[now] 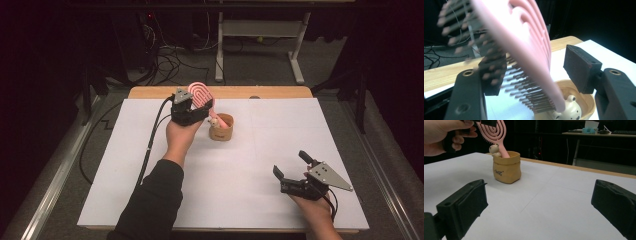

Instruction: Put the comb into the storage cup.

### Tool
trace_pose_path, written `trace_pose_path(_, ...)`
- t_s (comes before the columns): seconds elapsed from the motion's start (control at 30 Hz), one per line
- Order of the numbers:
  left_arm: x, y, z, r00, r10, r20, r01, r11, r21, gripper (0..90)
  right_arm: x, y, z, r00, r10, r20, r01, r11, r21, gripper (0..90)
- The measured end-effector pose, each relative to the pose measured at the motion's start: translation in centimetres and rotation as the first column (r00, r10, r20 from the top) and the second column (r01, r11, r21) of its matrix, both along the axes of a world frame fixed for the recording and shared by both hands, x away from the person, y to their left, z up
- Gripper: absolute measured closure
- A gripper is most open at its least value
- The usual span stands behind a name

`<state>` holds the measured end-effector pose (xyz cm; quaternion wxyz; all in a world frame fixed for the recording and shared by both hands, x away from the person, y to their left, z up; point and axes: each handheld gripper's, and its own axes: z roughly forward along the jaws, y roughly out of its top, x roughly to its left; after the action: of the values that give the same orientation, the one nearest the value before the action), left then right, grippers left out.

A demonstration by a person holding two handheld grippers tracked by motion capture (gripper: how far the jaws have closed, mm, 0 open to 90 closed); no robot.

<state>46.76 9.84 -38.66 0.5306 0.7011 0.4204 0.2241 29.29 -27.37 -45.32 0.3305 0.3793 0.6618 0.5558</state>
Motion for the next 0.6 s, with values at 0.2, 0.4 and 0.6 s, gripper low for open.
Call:
trace_pose_path(0.2,0.11,0.21,-0.1,0.9998,0.007,-0.017,-0.007,0.9999,0.014,27.6,-0.05,-0.05,-0.03,1.0,-0.001,-0.002,0.001,1.0,0.001,0.3)
trace_pose_path(0.4,0.17,0.39,-0.16,0.9993,0.007,-0.037,-0.007,0.9998,0.018,17.5,-0.01,0.07,-0.08,1.0,0.002,-0.002,-0.002,1.0,-0.004,0.4)
trace_pose_path(0.6,0.12,0.63,-0.26,0.999,0.008,-0.045,-0.007,0.9996,0.028,10.3,0.01,0.06,-0.08,1.0,0.001,-0.003,-0.001,1.0,-0.003,0.4)
